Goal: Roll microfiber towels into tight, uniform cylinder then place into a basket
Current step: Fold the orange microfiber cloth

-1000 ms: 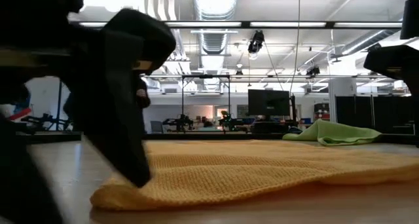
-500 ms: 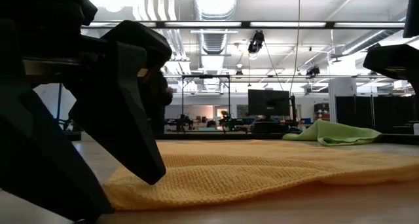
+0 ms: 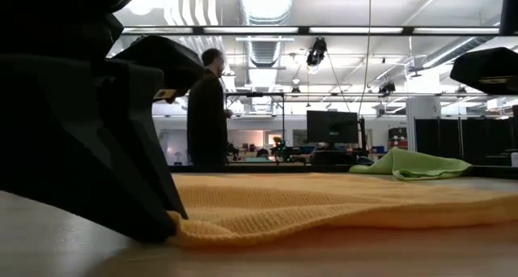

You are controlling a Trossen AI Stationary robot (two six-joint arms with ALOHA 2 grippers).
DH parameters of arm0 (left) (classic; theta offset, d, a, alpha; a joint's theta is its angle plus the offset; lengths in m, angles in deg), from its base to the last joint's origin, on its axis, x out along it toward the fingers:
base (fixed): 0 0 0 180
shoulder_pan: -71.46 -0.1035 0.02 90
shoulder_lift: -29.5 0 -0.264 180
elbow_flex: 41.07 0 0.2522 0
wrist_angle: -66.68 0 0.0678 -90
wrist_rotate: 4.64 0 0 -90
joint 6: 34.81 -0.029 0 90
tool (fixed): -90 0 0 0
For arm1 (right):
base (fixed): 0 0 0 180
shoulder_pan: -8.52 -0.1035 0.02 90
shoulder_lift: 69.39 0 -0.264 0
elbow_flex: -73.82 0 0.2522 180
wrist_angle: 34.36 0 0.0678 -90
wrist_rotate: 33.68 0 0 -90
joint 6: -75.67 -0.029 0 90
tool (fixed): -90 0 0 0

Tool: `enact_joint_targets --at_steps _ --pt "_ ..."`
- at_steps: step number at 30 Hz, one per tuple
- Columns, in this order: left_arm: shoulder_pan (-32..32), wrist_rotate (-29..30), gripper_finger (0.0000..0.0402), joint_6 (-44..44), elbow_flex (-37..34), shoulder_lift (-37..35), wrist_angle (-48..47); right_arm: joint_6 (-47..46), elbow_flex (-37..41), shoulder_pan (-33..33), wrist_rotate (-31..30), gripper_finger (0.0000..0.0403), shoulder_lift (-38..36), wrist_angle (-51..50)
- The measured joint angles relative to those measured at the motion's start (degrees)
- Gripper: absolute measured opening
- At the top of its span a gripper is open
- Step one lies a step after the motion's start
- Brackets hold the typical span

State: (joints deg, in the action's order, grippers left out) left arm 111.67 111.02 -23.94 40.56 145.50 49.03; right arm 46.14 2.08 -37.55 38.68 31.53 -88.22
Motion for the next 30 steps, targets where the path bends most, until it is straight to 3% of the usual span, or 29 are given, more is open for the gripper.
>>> enact_joint_targets --at_steps 7,16,30 --pt "1.84 4.39 0.0001 -1.59 3.74 -0.18 -10.09 -0.03 -1.78 -1.98 0.99 0.0012 0.0 -0.11" --pt "3.15 4.97 0.0001 0.77 6.13 -1.18 -13.94 1.01 -6.32 -4.13 -3.14 0.0009 0.09 0.18" --pt "6.33 7.73 0.0 3.93 5.8 -6.28 -17.22 -0.89 -7.24 -4.71 -1.46 0.0009 0.17 0.25"
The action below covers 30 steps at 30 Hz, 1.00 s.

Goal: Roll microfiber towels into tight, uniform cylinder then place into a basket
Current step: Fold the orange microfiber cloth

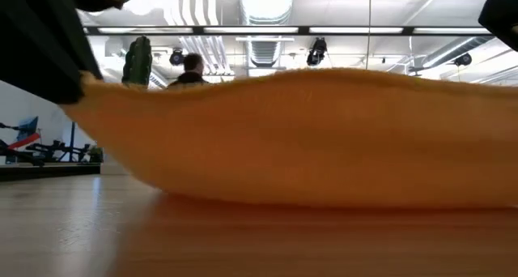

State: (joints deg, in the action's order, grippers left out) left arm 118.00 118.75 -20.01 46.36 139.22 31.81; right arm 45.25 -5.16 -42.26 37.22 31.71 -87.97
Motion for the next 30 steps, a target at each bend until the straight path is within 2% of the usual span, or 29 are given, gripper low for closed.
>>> enact_joint_targets --at_steps 5,12,16,30 --pt "0.55 -1.65 0.0 2.26 -0.5 -0.03 0.08 -0.38 0.06 0.06 0.0 0.0009 0.16 0.06" --pt "0.51 -3.77 0.0001 7.39 -4.7 -0.03 2.04 -2.16 0.86 0.06 -0.02 0.0009 0.22 1.71" --pt "0.53 -4.4 0.0013 7.15 -7.01 -0.03 6.39 -2.6 0.97 0.06 0.0 0.0009 0.33 2.12" --pt "0.57 -10.12 0.0018 7.34 -7.39 -0.03 10.34 -2.64 1.27 0.03 0.24 0.0009 0.39 4.74"
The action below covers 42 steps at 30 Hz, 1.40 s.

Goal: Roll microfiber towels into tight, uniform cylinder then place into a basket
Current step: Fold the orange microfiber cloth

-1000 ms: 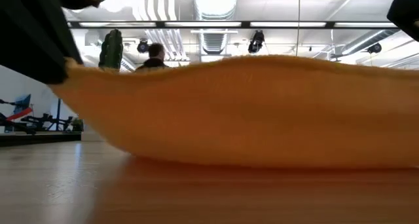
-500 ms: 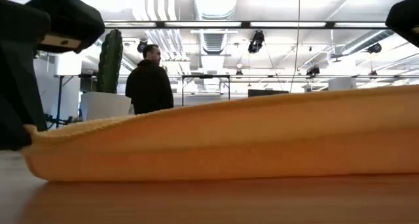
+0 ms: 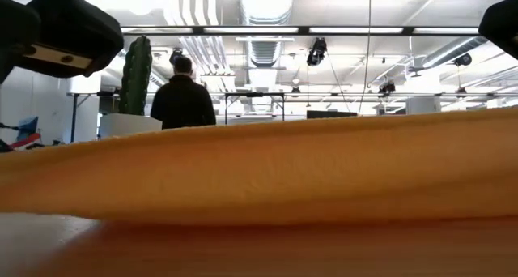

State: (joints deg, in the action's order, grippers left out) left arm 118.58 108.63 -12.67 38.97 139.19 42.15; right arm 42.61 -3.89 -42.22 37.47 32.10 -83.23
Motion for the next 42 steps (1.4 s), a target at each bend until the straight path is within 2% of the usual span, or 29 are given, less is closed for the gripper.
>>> enact_joint_targets --at_steps 14,19,27,32,38,42 --pt "0.0 -0.37 0.0017 -2.03 0.43 -0.6 -0.7 0.33 -0.02 0.04 -1.04 0.0009 0.0 -0.61" --pt "0.02 2.82 0.0017 -5.01 0.44 -3.89 -4.13 0.72 -0.87 0.13 -5.33 0.0009 0.0 -5.0" --pt "-1.0 12.47 0.0017 -6.59 -0.01 -9.91 -13.97 1.17 -2.03 0.95 -13.4 0.0009 -0.07 -12.56" --pt "-3.4 17.49 0.0017 -6.55 -0.17 -10.39 -18.54 7.49 -1.95 4.22 -17.36 0.0009 -0.09 -12.81" --pt "-7.57 17.78 0.0017 -6.42 -1.26 -8.79 -20.21 14.13 -1.49 11.28 -17.52 0.0009 -0.09 -12.98" --pt "-9.65 17.92 0.0017 -5.97 -4.22 -8.68 -20.28 14.69 -0.72 15.61 -21.71 0.0009 -0.13 -14.85"
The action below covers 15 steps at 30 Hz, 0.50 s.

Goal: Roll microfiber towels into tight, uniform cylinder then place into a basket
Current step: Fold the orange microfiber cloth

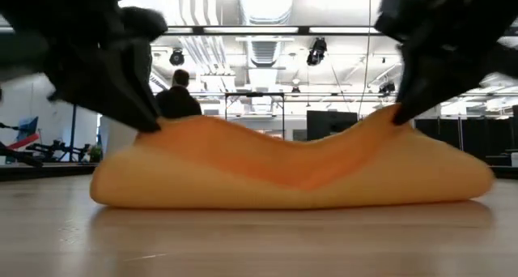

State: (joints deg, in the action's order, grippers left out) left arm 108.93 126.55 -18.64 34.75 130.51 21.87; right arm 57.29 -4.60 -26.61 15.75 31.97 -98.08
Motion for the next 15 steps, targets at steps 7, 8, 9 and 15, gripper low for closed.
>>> enact_joint_targets --at_steps 7,8,9,15 --pt "-2.09 6.27 0.0017 1.54 -5.15 -0.07 -1.13 0.02 4.05 5.31 -1.57 0.0009 -0.02 -1.03" --pt "-2.29 6.79 0.0017 1.55 -5.52 -0.07 -1.03 0.02 4.75 5.79 -1.56 0.0009 -0.02 -0.88" --pt "-2.56 7.41 0.0017 1.53 -5.78 -0.12 -0.94 0.02 5.4 6.19 -1.54 0.0009 -0.02 -0.72" --pt "-4.6 7.51 0.0017 1.5 -7.74 -0.21 -0.92 0.04 8.75 8.35 -1.52 0.0009 -0.04 0.5"
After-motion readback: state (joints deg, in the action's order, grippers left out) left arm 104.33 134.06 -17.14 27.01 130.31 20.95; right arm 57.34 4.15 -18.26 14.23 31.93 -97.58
